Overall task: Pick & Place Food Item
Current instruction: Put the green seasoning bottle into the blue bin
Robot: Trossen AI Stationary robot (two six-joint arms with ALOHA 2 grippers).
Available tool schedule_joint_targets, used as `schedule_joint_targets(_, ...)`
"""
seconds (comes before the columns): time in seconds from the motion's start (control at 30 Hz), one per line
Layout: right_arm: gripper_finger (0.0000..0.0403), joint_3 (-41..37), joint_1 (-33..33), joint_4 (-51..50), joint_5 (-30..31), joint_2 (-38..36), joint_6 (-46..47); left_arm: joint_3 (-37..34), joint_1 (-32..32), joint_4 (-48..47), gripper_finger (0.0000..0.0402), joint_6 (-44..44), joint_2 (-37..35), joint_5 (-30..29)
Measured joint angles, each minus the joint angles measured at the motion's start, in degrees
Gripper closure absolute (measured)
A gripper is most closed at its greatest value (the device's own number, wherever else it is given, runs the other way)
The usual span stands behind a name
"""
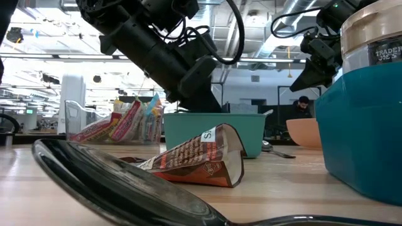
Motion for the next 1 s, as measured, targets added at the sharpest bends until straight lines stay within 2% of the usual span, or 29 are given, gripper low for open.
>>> schedule_joint_targets(0.63,0.0403,0.00,0.02,-0.03,0.00,0.00,0.01,0.02,-0.24,8.20,0.0399,-0.02,0.00,-0.04)
schedule_joint_targets(1.0,0.0403,0.00,0.00,-0.23,0.00,0.00,-0.01,0.09,-0.52,8.14,0.0401,-0.02,-1.46,0.00)
